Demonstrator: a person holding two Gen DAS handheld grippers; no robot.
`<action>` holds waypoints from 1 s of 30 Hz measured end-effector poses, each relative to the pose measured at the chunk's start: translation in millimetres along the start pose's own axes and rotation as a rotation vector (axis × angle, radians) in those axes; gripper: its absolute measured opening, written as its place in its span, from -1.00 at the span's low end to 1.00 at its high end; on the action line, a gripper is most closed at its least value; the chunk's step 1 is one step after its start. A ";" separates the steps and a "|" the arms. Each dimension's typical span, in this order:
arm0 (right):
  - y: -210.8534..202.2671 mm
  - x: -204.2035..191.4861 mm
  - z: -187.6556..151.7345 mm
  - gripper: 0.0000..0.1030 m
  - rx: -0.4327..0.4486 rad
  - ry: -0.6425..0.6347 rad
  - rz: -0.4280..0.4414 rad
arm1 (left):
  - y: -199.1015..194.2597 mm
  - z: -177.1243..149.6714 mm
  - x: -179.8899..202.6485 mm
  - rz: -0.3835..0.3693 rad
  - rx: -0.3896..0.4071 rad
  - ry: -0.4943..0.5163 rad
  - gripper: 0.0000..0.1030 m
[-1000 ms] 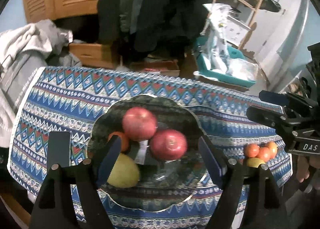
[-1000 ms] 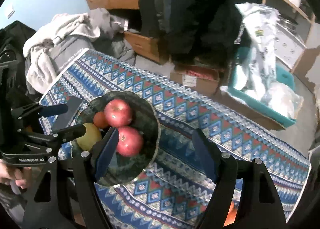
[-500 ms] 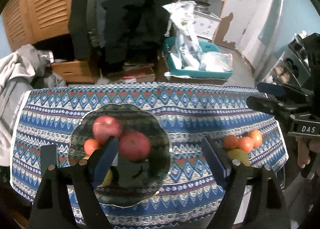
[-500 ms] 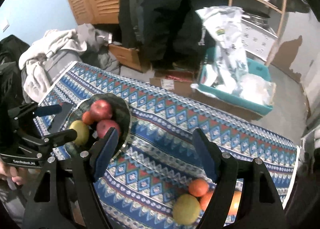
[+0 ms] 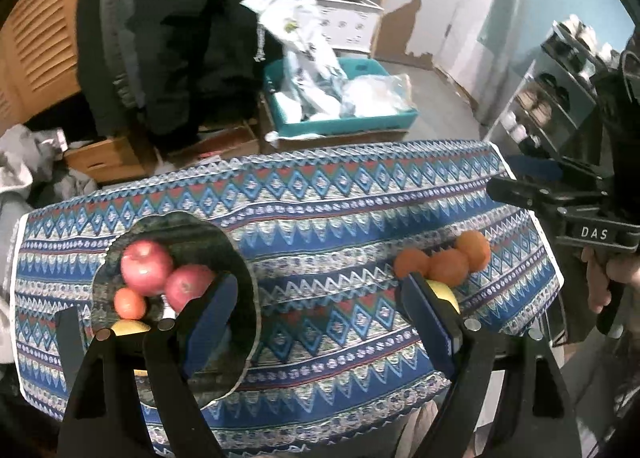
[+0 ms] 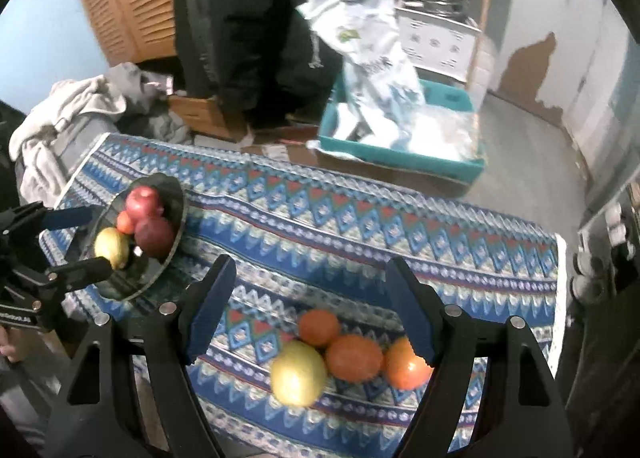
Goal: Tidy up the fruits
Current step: 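Move the left tool back to the fruit pile while the right tool follows, then close the left tool on a yellow-green pear while the right tool approaches a large orange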
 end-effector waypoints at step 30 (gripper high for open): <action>4.3 107.6 -100.5 0.51 -0.136 0.131 -0.108 | 90.8 -39.1 116.7 -0.105 -0.187 0.040 0.67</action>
Point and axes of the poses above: each gripper's, at about its wrist camera, not at the fingertips, and y roughly the way its jaws point, x to its right, z to its top, the point moved 7 cm from there along y, roughly the way its jaws point, and after that the axes turned 10 degrees about x, right-handed, at the moved point
